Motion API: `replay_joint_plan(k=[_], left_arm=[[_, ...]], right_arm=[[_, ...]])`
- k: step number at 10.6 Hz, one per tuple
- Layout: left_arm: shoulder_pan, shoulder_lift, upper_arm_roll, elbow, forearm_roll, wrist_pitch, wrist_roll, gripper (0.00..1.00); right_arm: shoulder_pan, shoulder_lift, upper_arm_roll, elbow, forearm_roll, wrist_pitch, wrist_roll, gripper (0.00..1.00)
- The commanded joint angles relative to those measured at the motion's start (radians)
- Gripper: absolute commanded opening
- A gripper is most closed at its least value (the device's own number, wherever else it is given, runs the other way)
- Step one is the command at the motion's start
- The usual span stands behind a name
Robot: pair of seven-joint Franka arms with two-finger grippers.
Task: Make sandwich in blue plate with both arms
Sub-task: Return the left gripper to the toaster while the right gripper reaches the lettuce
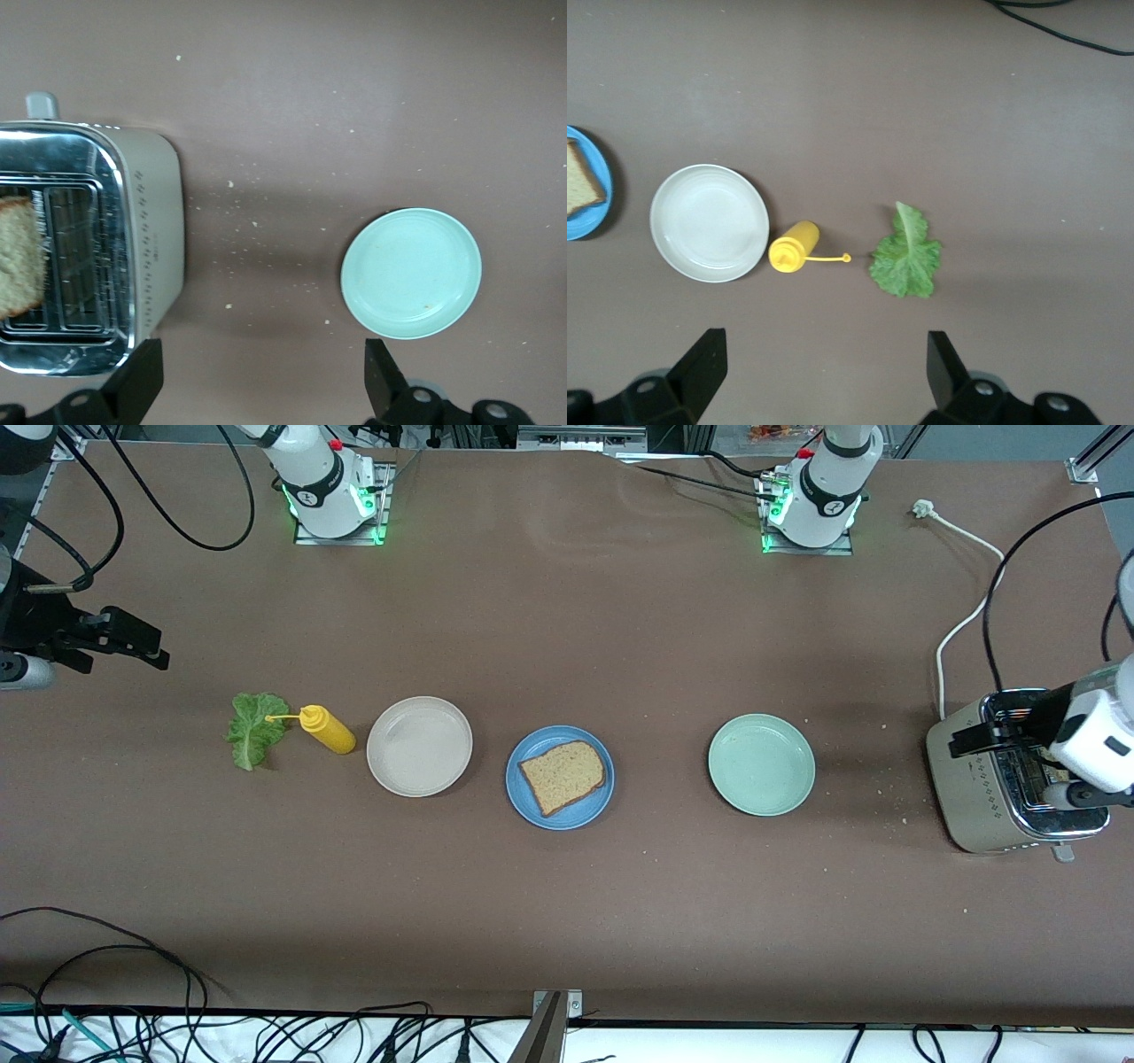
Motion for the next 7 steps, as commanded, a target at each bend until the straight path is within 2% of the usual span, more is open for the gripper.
replay_joint_plan(k=[1, 3, 7], left_arm=[[0.049, -0.029, -0.013, -0.017, 0.023, -0.010, 0.086, 1.00], [0.074, -0.028, -0.010, -0.017, 0.025, -0.009, 0.138, 1.00], [0.115, -0.028, -0.010, -0.017, 0.025, -0.009, 0.187, 1.00]], right_arm=[[-0.015, 0.040, -0.025, -0.035, -0.058, 0.001, 0.011, 1.00], [-0.018, 0.049, -0.068, -0.125, -0.068, 0.085, 0.010, 1.00], [-0.023, 0.105, -0.113, -0.365, -0.071, 0.405, 0.010, 1.00]])
